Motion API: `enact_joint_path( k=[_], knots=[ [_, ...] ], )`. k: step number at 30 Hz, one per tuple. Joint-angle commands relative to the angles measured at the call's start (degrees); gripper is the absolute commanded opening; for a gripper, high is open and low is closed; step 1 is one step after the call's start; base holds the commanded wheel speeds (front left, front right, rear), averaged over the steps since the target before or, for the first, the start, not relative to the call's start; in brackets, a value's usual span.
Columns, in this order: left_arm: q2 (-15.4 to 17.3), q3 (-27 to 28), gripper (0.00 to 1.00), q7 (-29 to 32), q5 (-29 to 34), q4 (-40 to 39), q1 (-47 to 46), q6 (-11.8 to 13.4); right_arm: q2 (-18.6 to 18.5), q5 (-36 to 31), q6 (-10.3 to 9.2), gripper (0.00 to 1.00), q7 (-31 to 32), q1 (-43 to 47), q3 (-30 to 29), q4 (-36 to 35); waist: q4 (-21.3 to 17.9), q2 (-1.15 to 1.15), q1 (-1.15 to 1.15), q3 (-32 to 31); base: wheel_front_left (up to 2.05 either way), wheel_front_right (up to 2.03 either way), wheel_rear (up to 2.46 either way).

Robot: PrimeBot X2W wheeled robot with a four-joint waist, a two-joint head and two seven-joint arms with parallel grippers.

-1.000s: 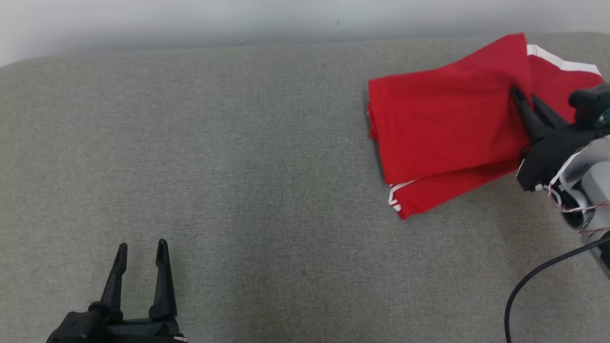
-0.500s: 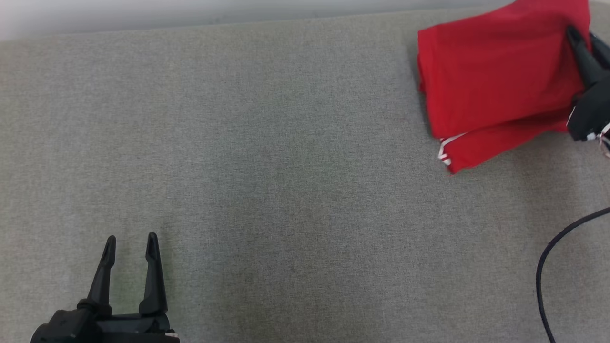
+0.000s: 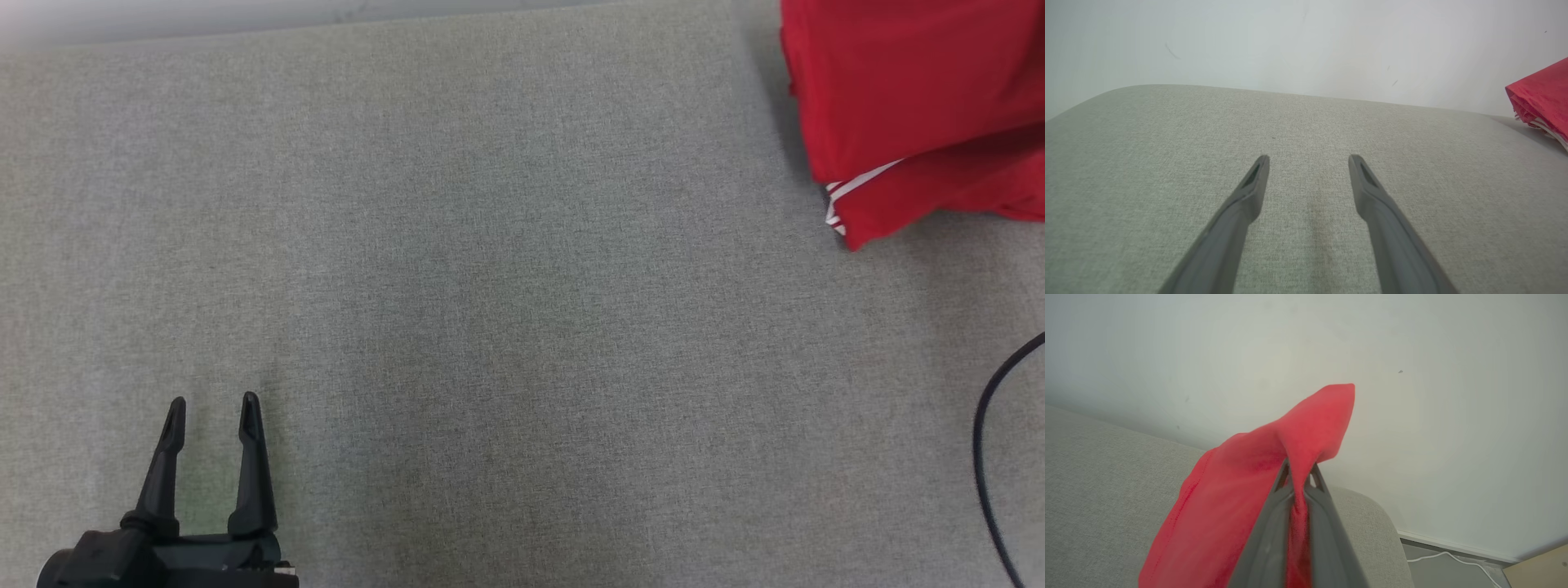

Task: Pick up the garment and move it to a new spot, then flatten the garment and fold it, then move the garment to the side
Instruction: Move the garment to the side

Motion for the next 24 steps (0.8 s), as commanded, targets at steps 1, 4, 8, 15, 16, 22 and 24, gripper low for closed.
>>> enact_joint_path(
  k=[1,4,8,15,16,22,24],
  knots=[
    [0.04,0.22,1.00,-0.21,0.27,-0.21,0.31,-0.12,-0.60,0.46,-0.02,0.00,-0.07,-1.11,0.16,-0.05,-0.03,-0.01,0.00,0.13,0.00,0.00,0.00],
    [0.04,0.46,1.00,-0.21,0.50,-0.45,0.26,-0.29,-1.50,1.59,-0.02,0.00,0.36,-1.71,0.80,0.43,-0.12,-0.01,0.00,0.61,0.00,0.00,0.00],
    [0.04,0.58,1.00,-0.21,0.87,-0.57,-0.28,-0.41,-2.20,2.90,-0.02,0.00,1.29,-2.52,1.95,1.59,-0.07,-0.01,0.00,1.32,0.00,0.00,0.00],
    [0.04,1.04,1.00,-0.21,1.26,-0.87,-0.80,-0.70,-3.01,4.85,-0.03,0.00,1.69,-3.57,3.89,4.86,0.30,-0.01,0.00,2.52,0.00,0.00,0.00],
    [0.04,1.07,1.00,-0.21,1.31,-0.97,-0.88,-0.74,-3.00,5.25,-0.03,0.00,1.93,-3.69,4.07,5.48,0.35,-0.01,0.00,2.74,0.00,0.00,0.00],
    [0.04,0.95,1.00,-0.21,1.72,-1.57,-1.15,-0.84,-2.82,5.84,-0.03,0.00,2.19,-4.26,5.93,10.20,0.89,-0.01,0.00,4.42,0.00,0.00,0.00],
    [0.03,1.02,1.00,-0.21,1.81,-1.70,-1.18,-0.85,-2.67,4.80,-0.03,0.48,1.70,-4.42,6.63,11.80,1.04,-0.01,0.00,4.87,0.00,0.00,0.00]
  ],
)
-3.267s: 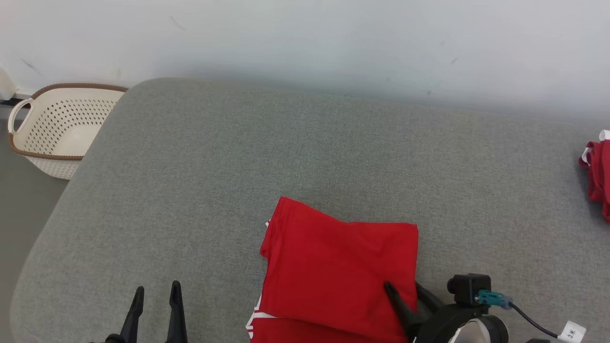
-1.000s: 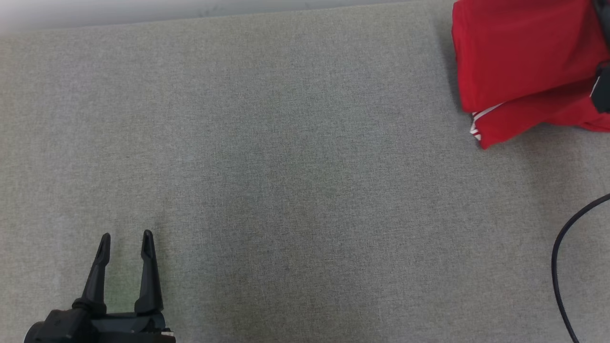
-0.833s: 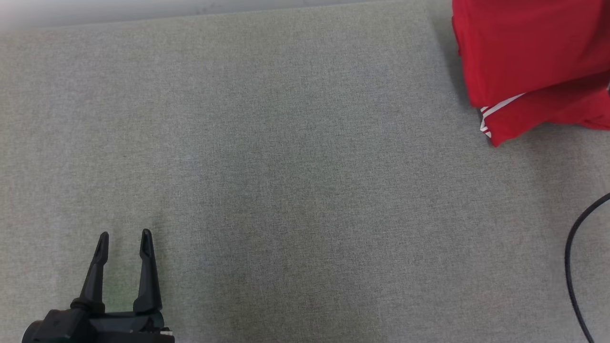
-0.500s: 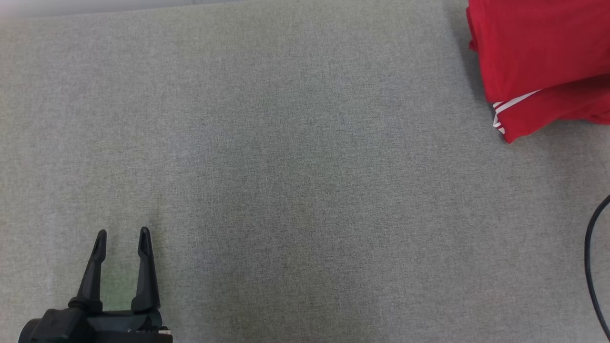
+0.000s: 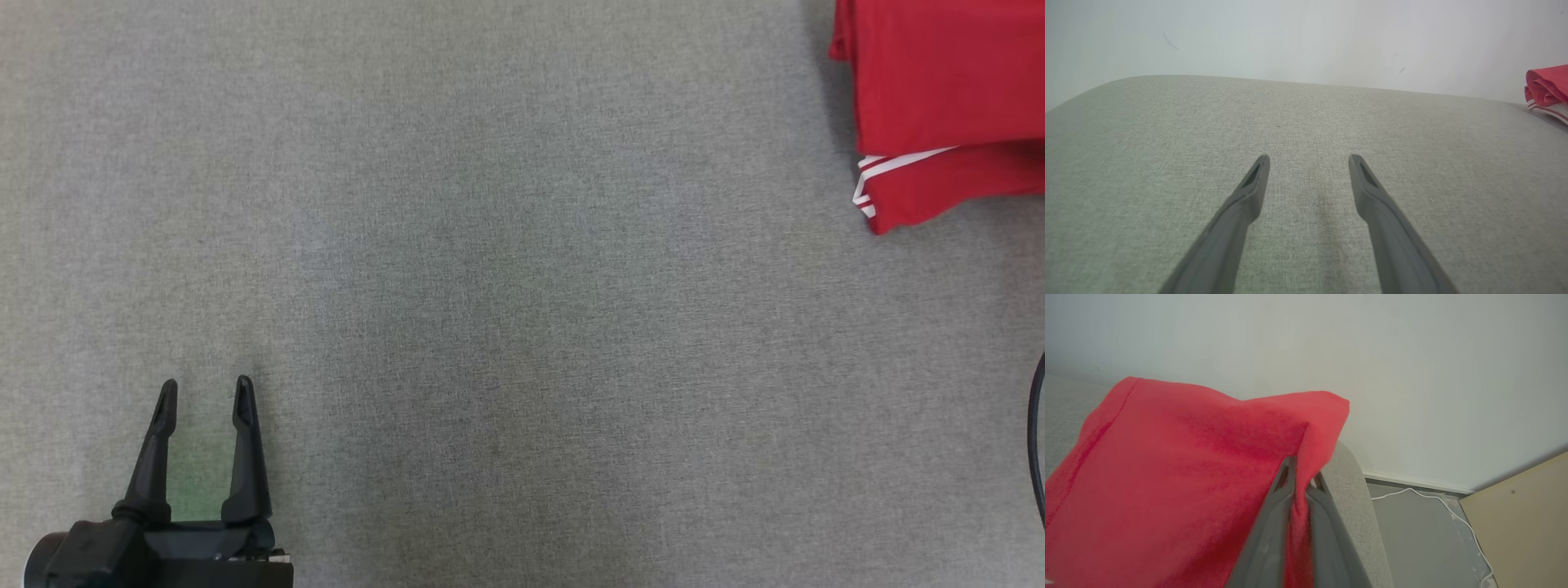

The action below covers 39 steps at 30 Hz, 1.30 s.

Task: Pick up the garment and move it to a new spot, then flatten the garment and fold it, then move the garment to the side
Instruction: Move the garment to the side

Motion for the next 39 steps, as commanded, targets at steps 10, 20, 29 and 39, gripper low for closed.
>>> enact_joint_path(
  k=[10,20,29,39],
  knots=[
    [0.03,0.45,1.00,-0.21,0.69,0.13,-0.36,0.35,2.13,-3.38,-0.04,1.00,-2.48,-2.35,2.09,7.26,0.18,-0.01,0.00,0.54,0.00,0.00,0.00],
    [0.04,-0.39,1.00,-0.21,-1.17,1.37,0.42,1.23,4.61,3.31,-0.04,1.00,-8.43,-0.24,-4.64,4.37,-0.12,-0.01,0.00,-3.19,0.00,0.00,0.00],
    [0.04,-1.25,1.00,-0.21,-3.15,2.90,1.01,1.80,6.59,-0.24,-0.04,1.00,-8.63,8.93,-21.47,-5.01,-0.03,-0.01,0.00,-7.37,0.00,0.00,0.00],
    [0.03,-2.41,1.00,-0.20,-3.96,4.83,2.45,2.27,14.98,-11.01,-0.04,1.00,-8.65,27.56,-39.63,-15.32,0.49,-0.01,0.00,-12.95,0.00,0.00,0.00]
  ],
)
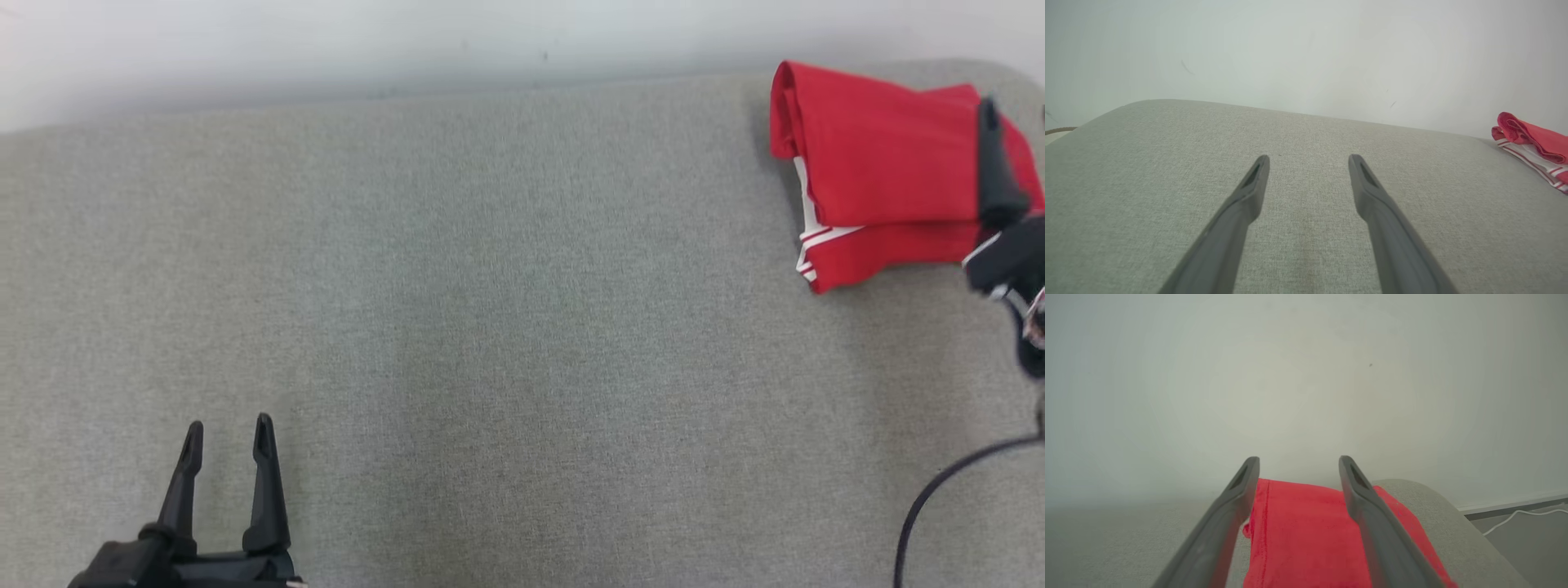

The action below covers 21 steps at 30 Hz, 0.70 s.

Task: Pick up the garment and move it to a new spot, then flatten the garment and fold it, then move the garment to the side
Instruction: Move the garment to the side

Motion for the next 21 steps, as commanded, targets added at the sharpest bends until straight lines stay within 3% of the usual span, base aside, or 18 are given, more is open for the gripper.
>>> enact_joint_path(
  k=[1,11,21],
  knots=[
    [0.03,0.04,1.00,-0.21,-0.20,0.40,1.13,0.14,0.87,-1.42,-0.04,1.00,-0.06,2.40,-1.26,-1.24,0.25,0.01,0.01,-1.92,0.00,0.00,0.00],
    [0.05,-0.44,1.00,-0.20,-0.73,1.45,2.32,0.14,8.20,-8.47,-0.04,1.00,-0.06,17.99,-10.80,-10.60,1.30,0.01,0.01,-6.05,0.00,0.00,0.00],
    [0.04,-1.33,1.00,-0.21,-1.12,1.70,3.34,0.62,14.86,-13.61,-0.02,1.00,-0.07,29.09,-15.28,-18.33,1.91,0.01,0.01,-7.96,0.00,0.00,0.00]
  ],
)
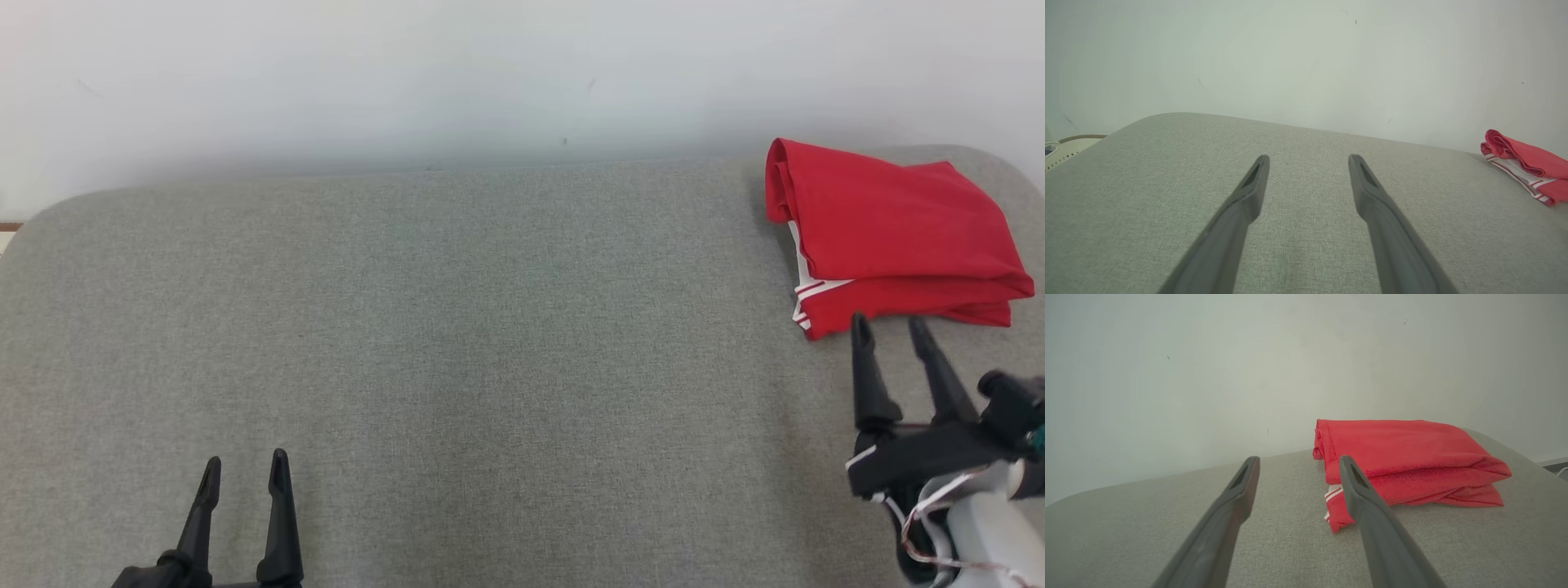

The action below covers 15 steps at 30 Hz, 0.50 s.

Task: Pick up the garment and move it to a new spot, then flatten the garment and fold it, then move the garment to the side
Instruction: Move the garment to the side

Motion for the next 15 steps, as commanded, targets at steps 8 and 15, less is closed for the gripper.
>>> enact_joint_path(
  k=[8,15],
  knots=[
    [0.06,0.28,1.00,-0.20,0.45,0.95,1.66,0.06,4.55,-3.26,0.02,1.00,-0.07,7.69,-1.54,-5.48,1.01,0.00,0.01,-2.32,0.00,0.00,0.00],
    [0.05,0.63,1.00,-0.21,0.61,1.18,3.13,0.62,7.92,-8.18,0.02,1.00,-0.07,14.02,-2.78,-9.11,1.73,0.00,0.01,-4.48,0.00,0.00,0.00]
  ],
)
